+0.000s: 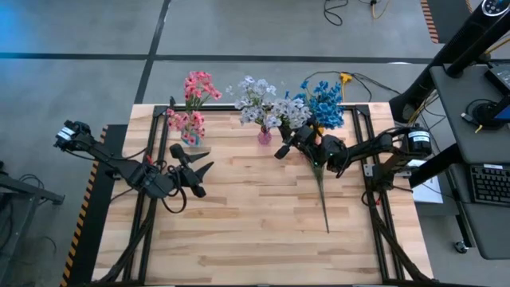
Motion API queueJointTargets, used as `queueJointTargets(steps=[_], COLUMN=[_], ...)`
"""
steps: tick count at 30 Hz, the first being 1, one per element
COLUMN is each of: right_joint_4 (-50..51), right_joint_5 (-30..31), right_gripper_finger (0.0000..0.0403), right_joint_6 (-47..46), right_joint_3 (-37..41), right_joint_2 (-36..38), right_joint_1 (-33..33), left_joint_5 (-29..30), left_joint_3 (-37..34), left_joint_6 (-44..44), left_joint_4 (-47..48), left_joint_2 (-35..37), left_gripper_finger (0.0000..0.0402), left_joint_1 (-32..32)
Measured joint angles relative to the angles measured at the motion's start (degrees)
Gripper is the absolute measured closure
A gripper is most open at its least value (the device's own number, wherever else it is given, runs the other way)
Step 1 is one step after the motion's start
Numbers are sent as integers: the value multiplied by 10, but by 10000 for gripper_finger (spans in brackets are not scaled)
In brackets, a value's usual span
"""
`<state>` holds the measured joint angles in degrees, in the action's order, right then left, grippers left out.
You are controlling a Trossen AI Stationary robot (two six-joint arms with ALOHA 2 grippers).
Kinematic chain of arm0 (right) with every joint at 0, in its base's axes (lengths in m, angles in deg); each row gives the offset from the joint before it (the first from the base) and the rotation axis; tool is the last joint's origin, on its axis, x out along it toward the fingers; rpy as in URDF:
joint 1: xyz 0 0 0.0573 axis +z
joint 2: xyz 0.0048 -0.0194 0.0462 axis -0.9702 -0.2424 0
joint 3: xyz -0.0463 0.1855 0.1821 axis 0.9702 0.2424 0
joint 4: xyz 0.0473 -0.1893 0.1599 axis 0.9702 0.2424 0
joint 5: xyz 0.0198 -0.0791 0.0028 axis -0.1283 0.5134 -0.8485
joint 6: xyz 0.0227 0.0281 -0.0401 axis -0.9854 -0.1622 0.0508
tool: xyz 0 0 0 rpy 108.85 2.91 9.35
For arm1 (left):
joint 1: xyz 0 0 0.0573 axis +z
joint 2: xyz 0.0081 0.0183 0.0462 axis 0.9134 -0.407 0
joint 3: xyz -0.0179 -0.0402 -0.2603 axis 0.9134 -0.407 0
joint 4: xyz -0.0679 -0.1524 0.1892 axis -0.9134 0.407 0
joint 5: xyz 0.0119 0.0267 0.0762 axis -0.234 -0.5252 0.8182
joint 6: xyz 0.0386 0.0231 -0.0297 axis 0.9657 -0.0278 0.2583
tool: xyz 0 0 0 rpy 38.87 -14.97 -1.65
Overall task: Sort flowers into vase by color
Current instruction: Put the white flowers into the pink vase
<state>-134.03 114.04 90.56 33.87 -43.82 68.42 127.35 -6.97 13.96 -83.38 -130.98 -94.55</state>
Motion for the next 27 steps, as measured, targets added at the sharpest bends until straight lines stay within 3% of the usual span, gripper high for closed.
queueJointTargets(steps=[27], right_joint_4=[24], right_joint_5=[1], right_gripper_finger=[374], right_joint_6=[5], right_joint_3=[-1], right_joint_2=[-4], right_joint_1=[-5], left_joint_5=[0], left_joint_3=[0], left_joint_6=[2], left_joint_4=[0], left_joint_2=[0], left_gripper_finger=[259], left_joint_1=[2])
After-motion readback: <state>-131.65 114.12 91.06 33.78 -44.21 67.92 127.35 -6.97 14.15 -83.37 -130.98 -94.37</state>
